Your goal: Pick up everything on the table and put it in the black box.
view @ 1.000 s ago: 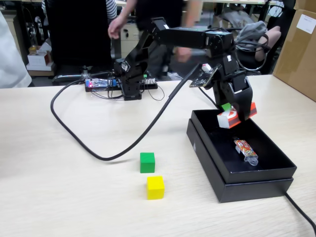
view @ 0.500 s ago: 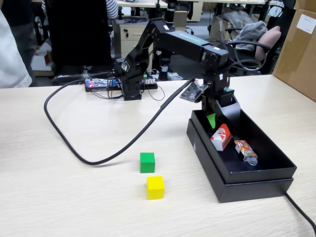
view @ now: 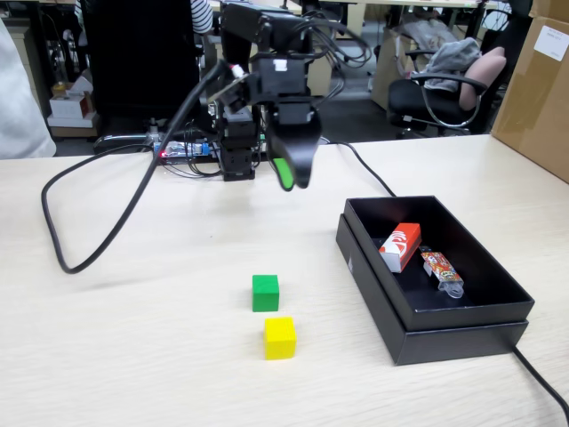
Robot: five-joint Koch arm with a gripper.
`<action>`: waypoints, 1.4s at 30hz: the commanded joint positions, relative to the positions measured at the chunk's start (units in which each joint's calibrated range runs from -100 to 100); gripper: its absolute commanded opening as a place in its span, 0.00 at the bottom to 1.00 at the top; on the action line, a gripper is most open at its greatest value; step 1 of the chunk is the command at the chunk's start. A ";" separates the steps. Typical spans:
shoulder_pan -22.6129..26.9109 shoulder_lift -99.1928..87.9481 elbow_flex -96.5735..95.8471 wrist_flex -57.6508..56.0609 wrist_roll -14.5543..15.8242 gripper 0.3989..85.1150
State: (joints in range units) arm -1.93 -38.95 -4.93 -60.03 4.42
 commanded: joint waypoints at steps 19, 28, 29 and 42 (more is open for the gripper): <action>-3.57 23.97 3.48 19.21 -3.61 0.53; -3.47 27.76 4.84 20.16 -3.81 0.52; -3.37 27.88 4.84 20.16 -3.81 0.52; -2.00 35.22 7.92 20.16 -3.52 0.49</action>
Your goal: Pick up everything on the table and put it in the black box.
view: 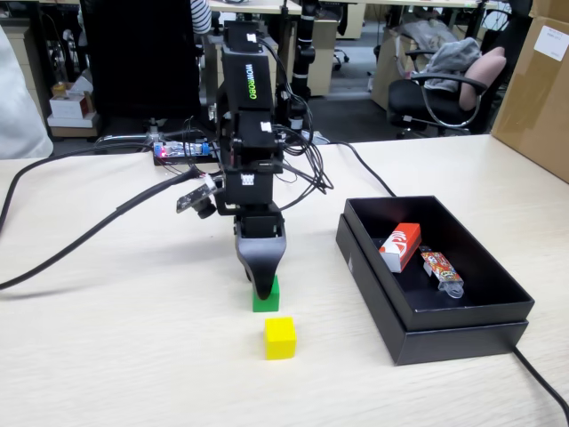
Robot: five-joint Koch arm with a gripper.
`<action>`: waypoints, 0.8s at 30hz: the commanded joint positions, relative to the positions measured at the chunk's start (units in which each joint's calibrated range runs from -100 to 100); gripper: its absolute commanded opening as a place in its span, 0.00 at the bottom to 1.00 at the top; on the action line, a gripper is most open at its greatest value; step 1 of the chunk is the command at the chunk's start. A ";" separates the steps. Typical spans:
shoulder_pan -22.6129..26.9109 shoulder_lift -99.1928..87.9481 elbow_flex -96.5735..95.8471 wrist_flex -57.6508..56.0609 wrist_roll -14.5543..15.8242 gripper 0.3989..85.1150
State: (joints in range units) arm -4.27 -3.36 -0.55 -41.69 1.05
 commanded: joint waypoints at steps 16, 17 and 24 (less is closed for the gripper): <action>1.32 -13.80 1.36 -6.47 0.34 0.06; 1.76 -17.58 1.45 -8.28 0.68 0.06; 8.55 -40.99 1.64 -16.49 3.66 0.06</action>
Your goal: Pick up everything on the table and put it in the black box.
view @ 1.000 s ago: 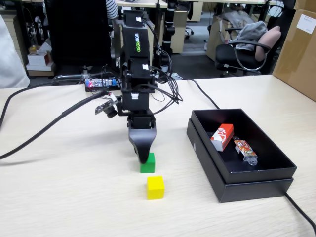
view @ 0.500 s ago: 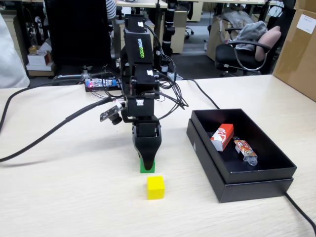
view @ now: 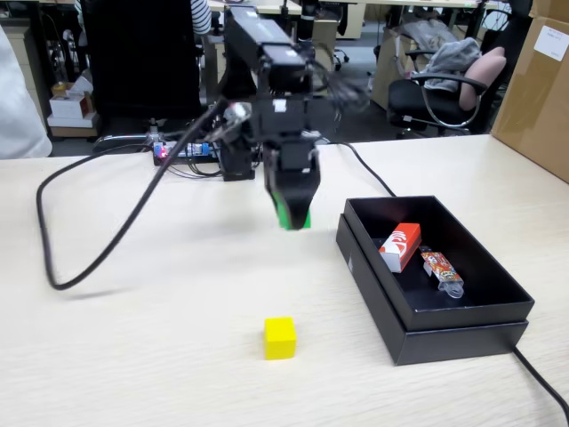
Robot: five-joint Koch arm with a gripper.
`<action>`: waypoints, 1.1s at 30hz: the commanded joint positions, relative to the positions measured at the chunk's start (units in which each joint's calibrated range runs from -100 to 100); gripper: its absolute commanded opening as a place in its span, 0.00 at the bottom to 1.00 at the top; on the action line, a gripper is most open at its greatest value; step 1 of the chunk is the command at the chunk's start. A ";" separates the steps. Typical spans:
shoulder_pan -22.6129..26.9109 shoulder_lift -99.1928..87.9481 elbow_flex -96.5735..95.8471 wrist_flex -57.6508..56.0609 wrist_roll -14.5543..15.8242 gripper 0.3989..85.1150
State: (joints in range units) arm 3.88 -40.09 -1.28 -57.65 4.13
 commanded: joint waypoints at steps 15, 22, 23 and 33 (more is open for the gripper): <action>12.06 13.87 19.59 -1.66 6.64 0.06; 12.06 24.20 18.96 -0.54 7.52 0.07; 12.11 25.23 17.78 -0.19 7.52 0.08; 12.21 22.48 13.88 -0.19 7.28 0.43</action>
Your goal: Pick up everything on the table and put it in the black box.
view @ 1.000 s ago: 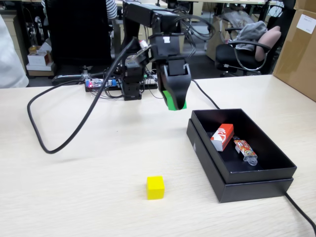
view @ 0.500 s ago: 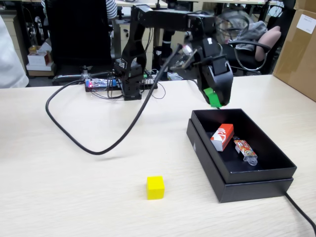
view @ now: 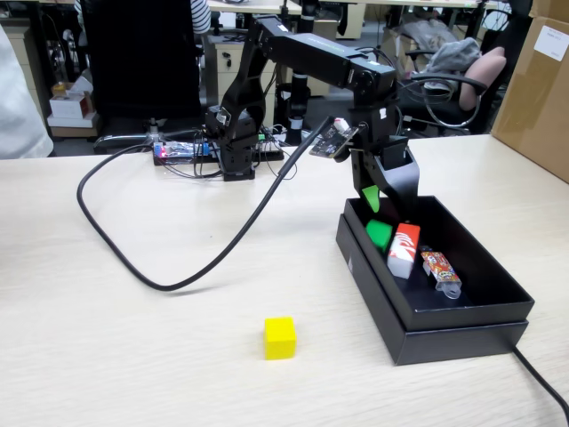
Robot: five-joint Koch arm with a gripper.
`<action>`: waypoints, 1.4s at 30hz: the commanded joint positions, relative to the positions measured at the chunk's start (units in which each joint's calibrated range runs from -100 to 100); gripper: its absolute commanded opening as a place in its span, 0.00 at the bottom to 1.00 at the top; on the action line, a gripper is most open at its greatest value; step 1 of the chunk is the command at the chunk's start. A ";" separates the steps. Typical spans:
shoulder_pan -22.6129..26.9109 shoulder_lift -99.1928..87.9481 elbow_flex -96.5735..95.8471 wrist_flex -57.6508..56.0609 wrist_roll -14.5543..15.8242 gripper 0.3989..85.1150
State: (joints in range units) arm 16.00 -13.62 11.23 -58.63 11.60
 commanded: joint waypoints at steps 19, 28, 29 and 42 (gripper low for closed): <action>-15.87 -33.03 -5.52 -0.59 -3.96 0.49; -20.71 -26.26 -18.12 7.71 -6.79 0.52; -20.81 -25.91 -19.30 9.00 -6.84 0.52; -20.46 -19.83 -23.74 21.70 -7.67 0.51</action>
State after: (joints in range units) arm -4.62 -33.88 -15.89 -41.12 4.57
